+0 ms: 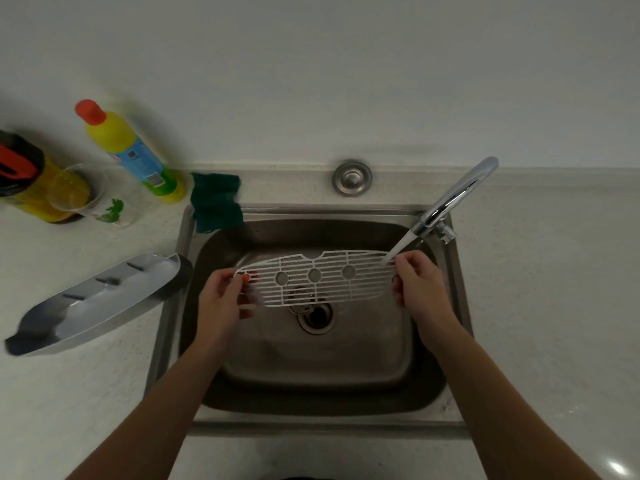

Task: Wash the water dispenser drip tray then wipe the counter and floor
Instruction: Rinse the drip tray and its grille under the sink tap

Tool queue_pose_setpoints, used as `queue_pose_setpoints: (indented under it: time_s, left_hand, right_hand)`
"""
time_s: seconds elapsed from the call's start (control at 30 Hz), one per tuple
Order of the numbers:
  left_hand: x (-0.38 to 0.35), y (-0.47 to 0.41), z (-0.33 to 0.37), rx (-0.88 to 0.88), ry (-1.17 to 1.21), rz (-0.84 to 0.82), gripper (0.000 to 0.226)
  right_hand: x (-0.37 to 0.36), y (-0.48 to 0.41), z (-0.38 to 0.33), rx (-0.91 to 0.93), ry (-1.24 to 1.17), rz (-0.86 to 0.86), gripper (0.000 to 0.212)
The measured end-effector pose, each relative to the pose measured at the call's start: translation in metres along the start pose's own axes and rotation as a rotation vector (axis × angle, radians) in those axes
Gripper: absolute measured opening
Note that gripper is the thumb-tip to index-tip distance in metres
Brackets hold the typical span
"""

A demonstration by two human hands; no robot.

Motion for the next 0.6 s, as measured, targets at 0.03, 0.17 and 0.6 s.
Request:
queue_pose_setpoints:
  time_s: [0.03, 0.17, 0.6]
  left_hand:
    - [0.005, -0.003, 0.007, -0.042, -0.012, 0.008, 0.015]
    - [0.004, -0.015, 0.031, -0.236, -0.337, -0.033, 0.01]
    - [-0.18, 0.004, 0.075, -0.359, -0.441, -0.611, 0.007]
  right_hand:
    - [-0.003, 0.003, 0.005, 0.0, 0.005, -0.01, 0.016]
    - [0.01, 0.006, 0.007, 0.023, 0.001, 0.062, 0.018]
    - [0.001, -0.013, -0.045, 0.222, 0.215, 0.071, 0.009]
Point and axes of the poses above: each hand's wrist, its own y-axis away from the middle knuckle, its own x-axis out of the back of the hand, z = x × y, the point moved 10 cm from there along -y, towards the middle knuckle, and after that the axes turned 5 degrees about -x, right-handed, at the moved point
